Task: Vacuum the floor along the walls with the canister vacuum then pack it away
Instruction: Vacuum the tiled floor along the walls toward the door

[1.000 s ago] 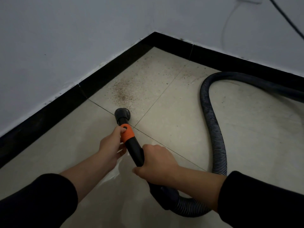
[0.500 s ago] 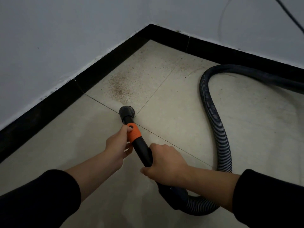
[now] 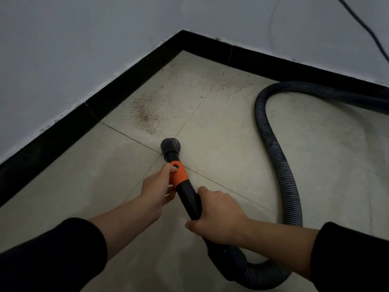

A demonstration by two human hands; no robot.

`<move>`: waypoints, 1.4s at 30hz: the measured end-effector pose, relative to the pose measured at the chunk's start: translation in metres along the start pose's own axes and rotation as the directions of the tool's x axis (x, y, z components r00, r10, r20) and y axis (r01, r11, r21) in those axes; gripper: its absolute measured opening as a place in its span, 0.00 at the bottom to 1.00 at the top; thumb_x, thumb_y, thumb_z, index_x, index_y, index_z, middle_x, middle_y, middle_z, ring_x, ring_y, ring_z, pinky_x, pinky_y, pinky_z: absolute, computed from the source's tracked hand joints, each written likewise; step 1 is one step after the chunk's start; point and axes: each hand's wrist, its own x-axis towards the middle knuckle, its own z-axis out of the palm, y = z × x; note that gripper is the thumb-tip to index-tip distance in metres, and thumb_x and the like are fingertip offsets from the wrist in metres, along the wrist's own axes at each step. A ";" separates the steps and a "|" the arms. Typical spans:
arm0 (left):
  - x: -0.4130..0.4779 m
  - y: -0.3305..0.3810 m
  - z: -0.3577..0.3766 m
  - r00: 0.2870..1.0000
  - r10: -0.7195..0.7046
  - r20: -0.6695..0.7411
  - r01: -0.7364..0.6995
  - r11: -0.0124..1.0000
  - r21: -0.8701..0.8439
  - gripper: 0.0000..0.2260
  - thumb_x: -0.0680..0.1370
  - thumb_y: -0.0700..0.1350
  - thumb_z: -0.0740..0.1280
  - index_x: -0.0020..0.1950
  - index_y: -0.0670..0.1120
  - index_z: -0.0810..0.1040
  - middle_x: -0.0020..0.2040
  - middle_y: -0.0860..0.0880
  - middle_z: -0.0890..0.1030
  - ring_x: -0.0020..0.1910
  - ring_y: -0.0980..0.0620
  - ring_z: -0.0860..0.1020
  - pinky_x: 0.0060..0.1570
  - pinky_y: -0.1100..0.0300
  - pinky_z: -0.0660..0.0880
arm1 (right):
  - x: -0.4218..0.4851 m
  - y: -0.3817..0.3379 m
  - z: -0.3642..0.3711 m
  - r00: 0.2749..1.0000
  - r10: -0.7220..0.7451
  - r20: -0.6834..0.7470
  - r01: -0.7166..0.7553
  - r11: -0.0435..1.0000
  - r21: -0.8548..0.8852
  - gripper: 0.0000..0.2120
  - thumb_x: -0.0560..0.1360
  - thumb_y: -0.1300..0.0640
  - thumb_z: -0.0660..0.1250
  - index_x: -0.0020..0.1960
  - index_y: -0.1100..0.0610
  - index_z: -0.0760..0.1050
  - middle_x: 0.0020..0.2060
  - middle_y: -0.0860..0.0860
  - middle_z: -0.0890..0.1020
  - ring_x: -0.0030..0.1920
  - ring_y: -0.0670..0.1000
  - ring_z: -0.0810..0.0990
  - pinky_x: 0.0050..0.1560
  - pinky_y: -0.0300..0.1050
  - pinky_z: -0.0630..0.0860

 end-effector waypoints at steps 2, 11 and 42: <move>-0.002 -0.001 0.003 1.000 0.004 0.016 -0.004 1.000 0.006 0.12 0.76 0.47 0.66 0.57 0.44 0.76 0.50 0.44 0.78 0.41 0.49 0.76 0.35 0.58 0.72 | -0.004 0.002 0.000 1.000 0.008 0.000 -0.008 1.000 0.006 0.18 0.68 0.45 0.71 0.48 0.51 0.66 0.39 0.47 0.74 0.39 0.50 0.76 0.35 0.42 0.70; -0.010 -0.006 0.025 0.997 0.001 0.082 -0.005 0.999 0.049 0.07 0.76 0.47 0.66 0.51 0.46 0.77 0.47 0.46 0.79 0.41 0.50 0.76 0.37 0.59 0.73 | -0.016 0.018 -0.004 0.998 0.068 0.012 -0.069 0.995 0.072 0.19 0.67 0.44 0.72 0.49 0.50 0.66 0.39 0.46 0.75 0.38 0.48 0.76 0.37 0.43 0.77; 0.065 0.044 -0.035 0.991 0.069 -0.119 -0.075 0.996 -0.050 0.15 0.74 0.47 0.67 0.58 0.42 0.76 0.50 0.44 0.78 0.46 0.46 0.78 0.44 0.54 0.76 | 0.079 -0.054 0.000 0.999 -0.039 0.005 0.037 0.983 0.182 0.18 0.67 0.47 0.74 0.48 0.51 0.67 0.38 0.47 0.73 0.36 0.46 0.73 0.31 0.40 0.68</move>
